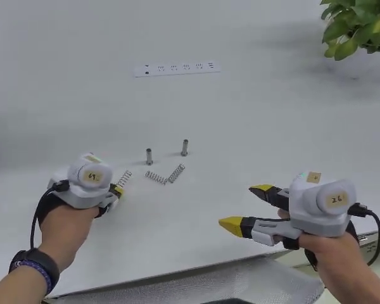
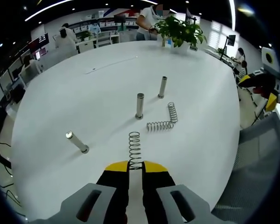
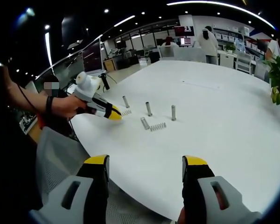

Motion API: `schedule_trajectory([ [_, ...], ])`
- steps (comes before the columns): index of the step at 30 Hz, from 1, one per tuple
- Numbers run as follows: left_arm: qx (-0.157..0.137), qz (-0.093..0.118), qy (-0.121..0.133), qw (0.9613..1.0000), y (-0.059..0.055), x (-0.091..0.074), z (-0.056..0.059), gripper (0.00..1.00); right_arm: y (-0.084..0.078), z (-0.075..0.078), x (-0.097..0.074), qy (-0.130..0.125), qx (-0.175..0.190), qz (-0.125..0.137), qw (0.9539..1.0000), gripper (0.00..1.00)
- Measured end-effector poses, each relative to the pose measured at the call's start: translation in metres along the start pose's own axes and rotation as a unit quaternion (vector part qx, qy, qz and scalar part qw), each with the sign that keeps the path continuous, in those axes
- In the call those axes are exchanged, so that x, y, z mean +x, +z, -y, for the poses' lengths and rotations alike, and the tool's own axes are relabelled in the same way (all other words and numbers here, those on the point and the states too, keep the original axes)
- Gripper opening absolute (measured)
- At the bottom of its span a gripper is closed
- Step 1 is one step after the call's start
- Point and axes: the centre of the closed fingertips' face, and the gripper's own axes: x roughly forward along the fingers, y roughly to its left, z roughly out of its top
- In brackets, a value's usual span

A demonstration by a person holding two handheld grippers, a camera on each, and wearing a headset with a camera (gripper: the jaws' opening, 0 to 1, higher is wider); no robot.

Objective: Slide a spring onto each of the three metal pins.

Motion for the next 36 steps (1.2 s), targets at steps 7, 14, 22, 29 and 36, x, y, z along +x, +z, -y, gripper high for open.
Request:
schedule_trajectory([
  [7, 0.003, 0.005, 0.002, 1.0, -0.001, -0.011, -0.001, 0.02, -0.001, -0.002, 0.0, 0.001, 0.0, 0.0, 1.0, 0.62],
  [14, 0.013, 0.008, 0.002, 0.9999, -0.002, -0.022, 0.001, 0.02, 0.0, -0.003, 0.002, 0.007, -0.005, 0.0, 1.0, 0.63],
  [22, 0.029, 0.012, 0.004, 0.9995, -0.003, -0.036, 0.003, 0.02, 0.004, -0.005, 0.007, 0.018, -0.011, 0.001, 0.9998, 0.63],
  [29, 0.043, 0.021, -0.002, 0.9989, 0.004, -0.046, 0.013, 0.02, 0.008, -0.008, 0.012, 0.031, -0.01, 0.004, 0.9995, 0.63],
  [36, 0.066, 0.027, -0.012, 0.9974, 0.01, -0.052, 0.028, 0.02, 0.01, -0.014, 0.017, 0.043, -0.014, 0.002, 0.999, 0.63],
])
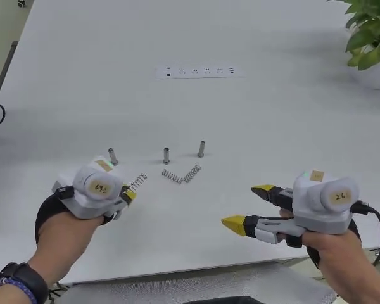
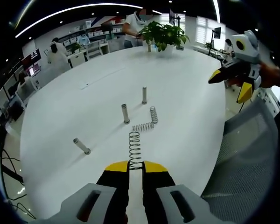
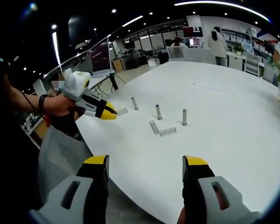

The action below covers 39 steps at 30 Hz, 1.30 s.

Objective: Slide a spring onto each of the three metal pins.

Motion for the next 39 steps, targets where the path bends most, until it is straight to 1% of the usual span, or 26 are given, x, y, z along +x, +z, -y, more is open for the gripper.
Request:
schedule_trajectory([
  [3, 0.006, 0.003, -0.004, 1.0, 0.002, -0.001, 0.005, 0.02, 0.001, -0.002, 0.002, 0.005, 0.001, 0.002, 1.0, 0.62],
  [7, 0.005, 0.008, -0.014, 0.9999, 0.007, -0.004, 0.012, 0.02, 0.003, -0.006, 0.005, 0.01, -0.001, 0.003, 0.9999, 0.62],
  [12, 0.03, 0.013, -0.025, 0.9991, 0.016, -0.006, 0.025, 0.02, 0.003, -0.009, 0.01, 0.019, -0.007, 0.001, 0.9998, 0.61],
  [21, 0.061, 0.02, -0.048, 0.9968, 0.027, -0.007, 0.047, 0.02, 0.009, -0.014, 0.018, 0.033, -0.011, 0.004, 0.9994, 0.6],
  [24, 0.072, 0.022, -0.056, 0.9956, 0.03, -0.008, 0.054, 0.02, 0.01, -0.016, 0.022, 0.037, -0.013, 0.003, 0.9992, 0.59],
  [27, 0.086, 0.024, -0.065, 0.9939, 0.032, -0.009, 0.064, 0.02, 0.01, -0.019, 0.024, 0.043, -0.015, 0.003, 0.9989, 0.58],
  [28, 0.087, 0.024, -0.066, 0.9937, 0.033, -0.009, 0.065, 0.02, 0.01, -0.019, 0.025, 0.044, -0.015, 0.003, 0.9989, 0.58],
  [29, 0.091, 0.025, -0.071, 0.993, 0.034, -0.01, 0.07, 0.02, 0.01, -0.02, 0.026, 0.047, -0.016, 0.003, 0.9988, 0.57],
  [31, 0.101, 0.026, -0.076, 0.9916, 0.035, -0.01, 0.076, 0.02, 0.01, -0.021, 0.027, 0.048, -0.017, 0.003, 0.9987, 0.57],
  [33, 0.103, 0.028, -0.081, 0.9909, 0.036, -0.012, 0.081, 0.02, 0.011, -0.022, 0.027, 0.05, -0.016, 0.005, 0.9986, 0.56],
  [36, 0.12, 0.029, -0.09, 0.9883, 0.037, -0.013, 0.09, 0.02, 0.012, -0.022, 0.029, 0.054, -0.015, 0.008, 0.9984, 0.55],
  [39, 0.127, 0.03, -0.096, 0.9867, 0.039, -0.014, 0.096, 0.02, 0.013, -0.025, 0.029, 0.062, -0.016, 0.011, 0.9979, 0.52],
])
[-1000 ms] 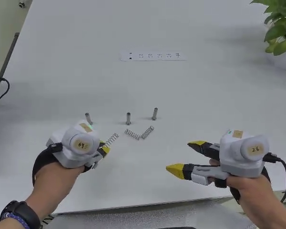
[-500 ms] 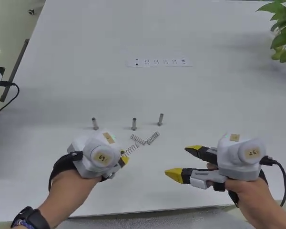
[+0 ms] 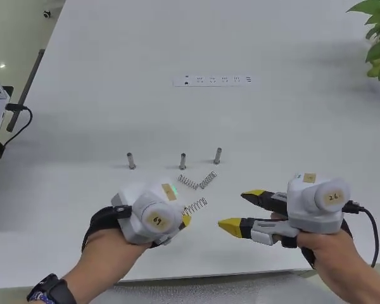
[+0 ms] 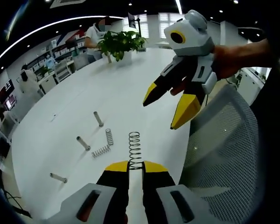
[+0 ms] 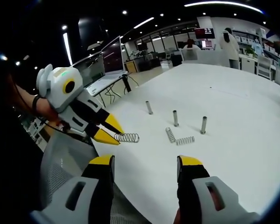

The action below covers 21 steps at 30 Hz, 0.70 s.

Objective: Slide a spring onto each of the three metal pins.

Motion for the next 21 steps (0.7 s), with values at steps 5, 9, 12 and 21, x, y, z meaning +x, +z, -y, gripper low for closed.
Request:
schedule_trajectory([
  [5, 0.01, 0.003, -0.013, 0.9999, 0.005, 0.002, 0.012, 0.02, 0.002, -0.006, 0.0, 0.018, 0.001, 0.012, 0.9998, 0.43],
  [9, 0.02, 0.004, -0.019, 0.9996, 0.008, 0.003, 0.022, 0.02, 0.001, -0.011, 0.001, 0.03, 0.001, 0.015, 0.9994, 0.36],
  [12, 0.027, 0.008, -0.024, 0.9993, 0.012, 0.002, 0.029, 0.02, -0.002, -0.016, 0.003, 0.044, 0.006, 0.015, 0.9989, 0.33],
  [21, 0.05, 0.01, -0.031, 0.9982, 0.018, 0.0, 0.038, 0.02, -0.011, -0.025, 0.006, 0.069, 0.006, 0.001, 0.9976, 0.3],
])
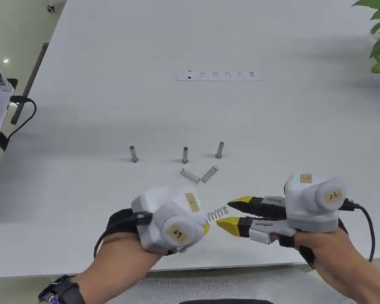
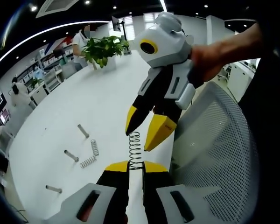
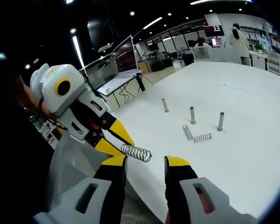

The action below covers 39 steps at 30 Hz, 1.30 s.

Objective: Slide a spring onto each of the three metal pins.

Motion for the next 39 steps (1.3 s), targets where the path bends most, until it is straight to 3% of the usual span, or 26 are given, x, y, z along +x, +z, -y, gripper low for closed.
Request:
schedule_trajectory([
  [4, 0.003, 0.002, -0.002, 1.0, 0.003, -0.001, 0.002, 0.02, 0.002, -0.004, 0.0, 0.013, 0.01, 0.008, 0.9998, 0.27],
  [9, 0.004, 0.0, -0.004, 1.0, 0.002, -0.002, 0.006, 0.02, -0.002, -0.01, 0.001, 0.029, 0.009, -0.002, 0.9995, 0.25],
  [13, 0.004, -0.003, -0.005, 1.0, 0.001, -0.001, 0.007, 0.02, 0.0, -0.015, 0.0, 0.043, 0.012, 0.005, 0.999, 0.19],
  [26, 0.027, -0.015, -0.007, 0.9995, -0.004, 0.001, 0.008, 0.02, 0.003, -0.015, -0.002, 0.06, 0.027, 0.007, 0.9978, 0.13],
  [39, 0.042, -0.013, -0.012, 0.999, -0.001, 0.003, 0.007, 0.02, 0.005, -0.015, -0.005, 0.067, 0.032, 0.004, 0.9972, 0.11],
])
